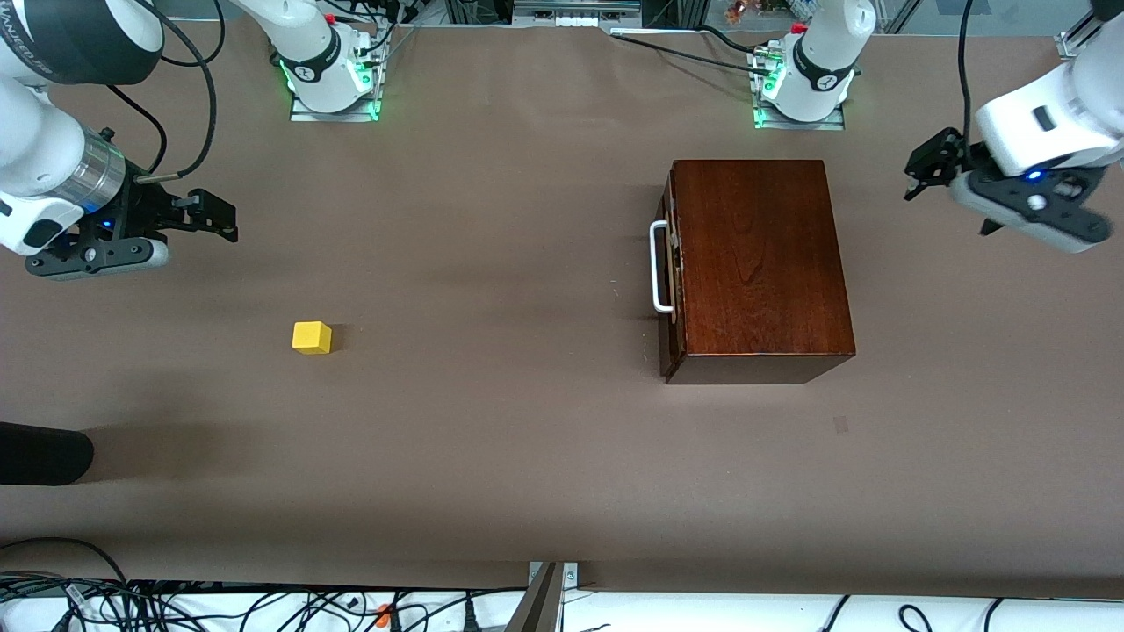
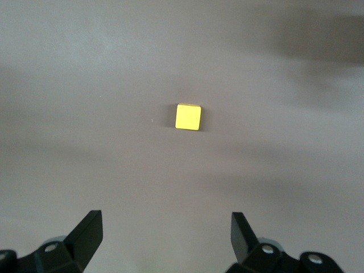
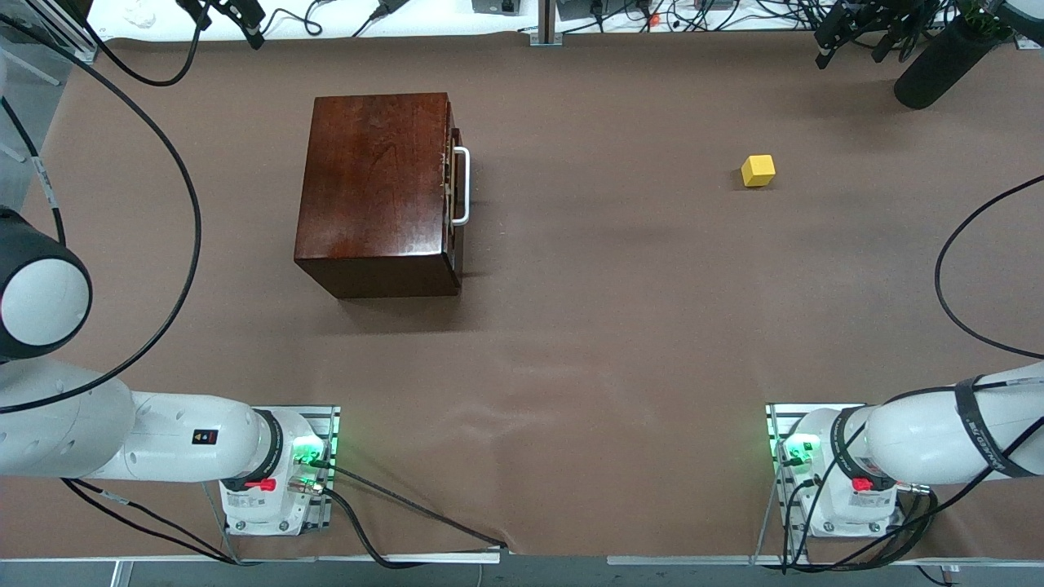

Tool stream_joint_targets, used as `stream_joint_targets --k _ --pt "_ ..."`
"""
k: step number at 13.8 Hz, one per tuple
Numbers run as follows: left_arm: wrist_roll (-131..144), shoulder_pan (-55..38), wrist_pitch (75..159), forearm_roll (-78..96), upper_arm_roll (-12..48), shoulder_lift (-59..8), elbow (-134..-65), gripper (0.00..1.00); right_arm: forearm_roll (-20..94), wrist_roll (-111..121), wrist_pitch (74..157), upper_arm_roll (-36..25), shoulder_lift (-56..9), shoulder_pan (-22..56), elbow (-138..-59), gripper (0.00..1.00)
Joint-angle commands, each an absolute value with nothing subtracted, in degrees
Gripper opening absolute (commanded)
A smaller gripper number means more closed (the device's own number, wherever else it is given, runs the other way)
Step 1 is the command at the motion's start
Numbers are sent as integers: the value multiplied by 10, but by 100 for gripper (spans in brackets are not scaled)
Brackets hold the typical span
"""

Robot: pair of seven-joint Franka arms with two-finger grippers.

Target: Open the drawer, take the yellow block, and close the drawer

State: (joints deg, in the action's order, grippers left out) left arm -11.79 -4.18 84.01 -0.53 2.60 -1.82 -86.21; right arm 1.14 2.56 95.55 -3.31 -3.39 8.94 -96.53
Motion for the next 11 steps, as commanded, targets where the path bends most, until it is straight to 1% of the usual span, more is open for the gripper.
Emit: stream_joint_targets --k 1,3,5,7,10,11 --pt "-1 -77 842 -13 -14 4 -889 100 4 33 943 -32 -37 86 -952 100" --pt "11 -77 854 -11 -27 10 -900 100 5 34 943 -32 -37 86 -952 100" --pt "16 -69 899 -10 -32 27 -935 100 4 34 943 -32 -37 86 -952 100" --pt "30 -62 909 -10 -31 35 -962 100 5 34 942 -32 -37 86 -952 100" --pt "42 -46 909 -10 -23 34 -963 100 5 34 943 -33 -37 85 -952 100" --pt "42 -36 909 -10 -8 34 -963 100 4 34 943 -33 -37 86 -952 100"
